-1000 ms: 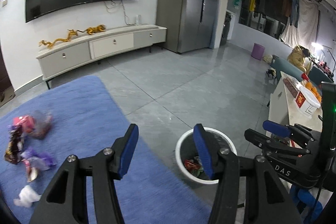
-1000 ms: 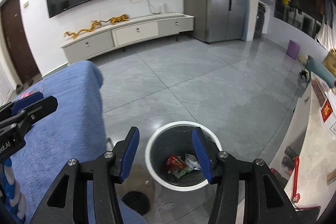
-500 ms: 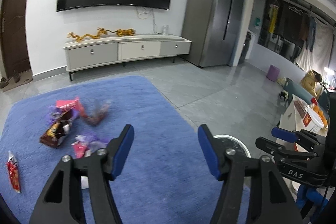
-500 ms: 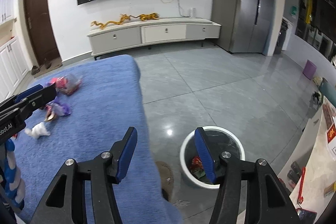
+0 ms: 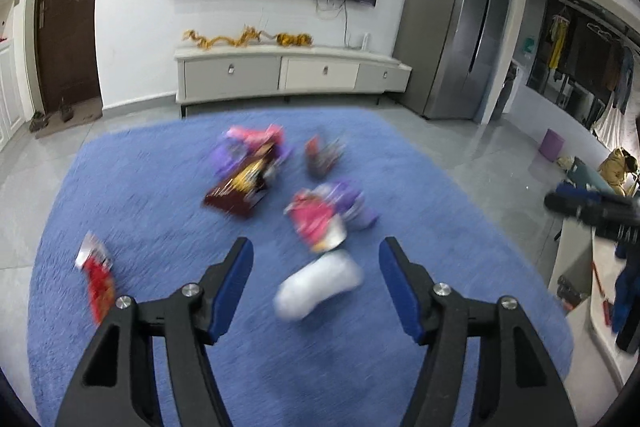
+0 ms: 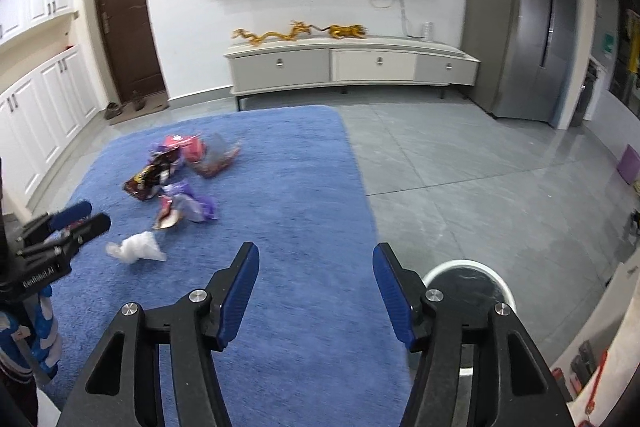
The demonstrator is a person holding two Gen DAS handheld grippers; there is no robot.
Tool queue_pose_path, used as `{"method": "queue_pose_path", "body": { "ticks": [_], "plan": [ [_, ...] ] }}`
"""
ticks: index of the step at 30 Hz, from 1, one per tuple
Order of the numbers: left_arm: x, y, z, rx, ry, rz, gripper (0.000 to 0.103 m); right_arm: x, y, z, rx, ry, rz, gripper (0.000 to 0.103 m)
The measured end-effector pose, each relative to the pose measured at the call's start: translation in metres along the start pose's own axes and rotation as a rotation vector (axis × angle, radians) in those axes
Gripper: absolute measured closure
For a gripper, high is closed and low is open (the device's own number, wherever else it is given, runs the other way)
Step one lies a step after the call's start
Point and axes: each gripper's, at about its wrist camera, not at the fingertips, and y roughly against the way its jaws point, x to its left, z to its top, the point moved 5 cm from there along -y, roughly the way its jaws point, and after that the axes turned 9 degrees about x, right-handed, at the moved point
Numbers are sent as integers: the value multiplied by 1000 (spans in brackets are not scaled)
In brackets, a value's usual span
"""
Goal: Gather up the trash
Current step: 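Grasp the white plastic wad with the left tool while the right tool grasps the purple wrapper, then carry both items to the trash bin and open both tools to drop them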
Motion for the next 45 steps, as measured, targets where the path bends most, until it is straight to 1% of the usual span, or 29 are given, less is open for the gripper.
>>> {"method": "queue_pose_path", "body": {
  "ticks": [3, 5, 7, 8, 13, 18, 22, 25, 26, 27, 28, 29, 31, 33, 34, 39, 40, 45],
  "plan": [
    [15, -10, -11, 55, -18, -14, 39, 18, -13, 1, 21, 37, 43, 45],
    [19, -18, -16, 92, -29, -48, 39, 31, -24, 4, 39, 61, 79, 44],
    [21, -24, -17, 106, -16, -76, 39, 43, -35, 9, 53, 82, 108, 44],
    [21, -28, -16, 115, -10, -95, 39, 49, -40, 11, 59, 93, 121, 44],
    [8, -50, -14, 147, -14, -136, 39, 82, -70, 28, 91, 153, 211, 44],
    [1, -73, -9, 187, -17, -162, 39, 105, -103, 47, 121, 150, 312, 44],
    [0, -85, -5, 206, -11, -175, 40, 113, -127, 57, 147, 146, 350, 44],
    [-2, -88, -5, 211, -13, -178, 40, 110, -142, 59, 175, 118, 388, 44],
    [-2, -88, -6, 210, -14, -178, 40, 108, -145, 59, 182, 109, 401, 45],
    [-3, -88, -6, 209, -17, -178, 44, 104, -148, 58, 188, 97, 414, 48],
    [-4, -88, -7, 210, -21, -179, 49, 101, -150, 58, 195, 92, 425, 61],
    [-5, -88, -7, 207, -26, -173, 51, 99, -150, 56, 198, 86, 435, 61],
    [-7, -87, -9, 209, -33, -175, 66, 94, -146, 54, 188, 80, 457, 65],
    [-9, -86, -11, 204, -36, -160, 70, 92, -139, 51, 179, 87, 457, 68],
    [-10, -86, -11, 204, -34, -162, 75, 90, -136, 50, 172, 91, 453, 71],
    [-18, -68, -20, 178, -12, -159, 77, 84, -111, 45, 127, 104, 455, 73],
    [-19, -65, -22, 175, -10, -155, 77, 83, -106, 44, 121, 106, 457, 79],
    [-27, -44, -26, 151, -1, -147, 77, 73, -75, 37, 70, 107, 458, 79]
  ]
}}
